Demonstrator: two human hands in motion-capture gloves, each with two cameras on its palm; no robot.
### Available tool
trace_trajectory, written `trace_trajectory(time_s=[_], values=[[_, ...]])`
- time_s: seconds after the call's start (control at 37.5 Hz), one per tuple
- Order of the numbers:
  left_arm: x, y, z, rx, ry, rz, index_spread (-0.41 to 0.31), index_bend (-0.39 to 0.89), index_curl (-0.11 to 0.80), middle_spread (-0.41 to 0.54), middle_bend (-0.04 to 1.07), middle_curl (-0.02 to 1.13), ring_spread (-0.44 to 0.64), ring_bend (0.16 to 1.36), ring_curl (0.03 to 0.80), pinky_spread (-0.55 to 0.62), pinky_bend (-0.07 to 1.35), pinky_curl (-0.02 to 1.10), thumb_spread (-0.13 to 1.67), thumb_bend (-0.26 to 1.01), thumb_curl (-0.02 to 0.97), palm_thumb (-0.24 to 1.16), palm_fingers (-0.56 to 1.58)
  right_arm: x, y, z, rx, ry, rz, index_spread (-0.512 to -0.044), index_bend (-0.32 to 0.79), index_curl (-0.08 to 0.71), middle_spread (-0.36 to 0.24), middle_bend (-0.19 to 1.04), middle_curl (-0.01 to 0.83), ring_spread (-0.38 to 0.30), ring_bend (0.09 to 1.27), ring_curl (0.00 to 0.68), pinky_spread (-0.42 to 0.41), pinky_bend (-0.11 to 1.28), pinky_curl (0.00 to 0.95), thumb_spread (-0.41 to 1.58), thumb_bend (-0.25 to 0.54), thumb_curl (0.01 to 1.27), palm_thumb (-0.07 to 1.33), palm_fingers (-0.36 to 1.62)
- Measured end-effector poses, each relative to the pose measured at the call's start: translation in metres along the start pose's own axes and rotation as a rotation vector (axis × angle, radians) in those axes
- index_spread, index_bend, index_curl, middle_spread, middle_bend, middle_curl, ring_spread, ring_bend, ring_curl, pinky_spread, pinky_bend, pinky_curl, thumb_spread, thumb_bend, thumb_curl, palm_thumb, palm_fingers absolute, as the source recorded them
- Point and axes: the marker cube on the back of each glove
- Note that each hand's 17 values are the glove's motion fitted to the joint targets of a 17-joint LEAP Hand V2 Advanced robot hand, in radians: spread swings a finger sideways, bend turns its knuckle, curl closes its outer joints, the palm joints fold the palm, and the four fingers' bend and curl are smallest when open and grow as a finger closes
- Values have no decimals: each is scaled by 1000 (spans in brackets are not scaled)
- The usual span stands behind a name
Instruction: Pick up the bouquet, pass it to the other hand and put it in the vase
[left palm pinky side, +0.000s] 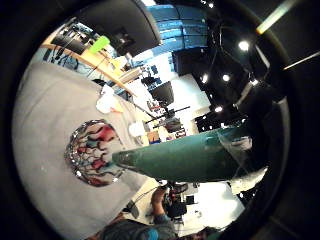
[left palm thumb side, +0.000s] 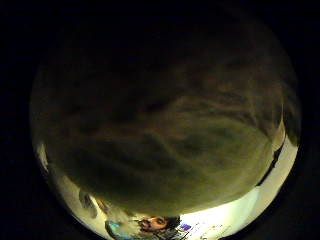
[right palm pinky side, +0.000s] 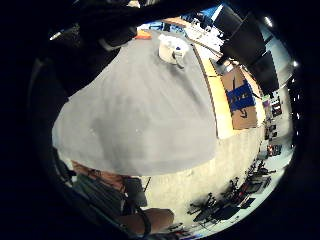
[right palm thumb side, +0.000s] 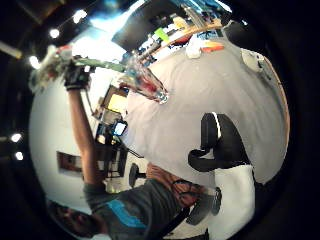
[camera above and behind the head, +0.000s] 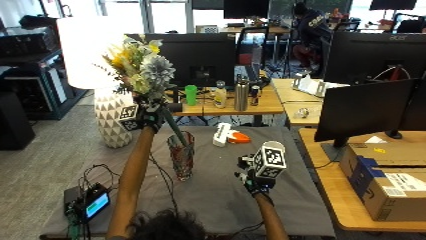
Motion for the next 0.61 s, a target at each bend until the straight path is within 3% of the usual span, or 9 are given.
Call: trace_trajectory(time_s=[0.08,0.19,0.24,0.32,0.43,0.61], values=[[-20,2,2,-17,64,-70,-215,82,377,-318,519,621,-314,766,482,-252,321,449,1284,-10,275,740,998,0,2,-1,5,1,-6,-336,171,374,18,166,355,163,196,315,322,489,362,1127,-16,516,870,523],[-40,2,-1,-32,120,-101,-159,51,353,-277,496,638,-276,757,504,-83,252,458,1284,-11,274,738,701,2,4,-1,3,5,0,-336,171,374,19,165,350,164,196,317,322,481,362,1128,-16,513,870,523],[-42,6,-2,-50,125,-105,-87,-26,309,-210,353,606,-217,712,499,54,376,496,1266,-21,272,724,401,3,5,-1,3,2,3,-336,173,375,19,168,349,165,192,316,320,473,361,1128,-16,512,871,519],[-37,14,-3,-77,63,-102,-9,-18,271,-39,183,587,-28,676,505,189,569,535,1202,-32,276,704,89,2,6,-3,9,-4,2,-337,174,376,20,167,345,165,192,317,321,468,362,1128,-16,510,871,518],[-30,29,-9,-116,-214,-175,62,-5,209,159,110,466,183,619,423,326,702,513,1088,-38,284,682,-66,-1,5,-3,16,-11,-1,-337,174,377,20,166,342,166,193,317,319,460,361,1128,-18,506,868,518],[-32,61,-16,-246,-886,-422,117,36,152,319,161,389,351,658,360,436,773,478,988,-34,303,696,-90,-14,4,-5,24,-12,-27,-337,174,378,21,166,338,166,193,317,318,453,363,1128,-16,501,872,517]])
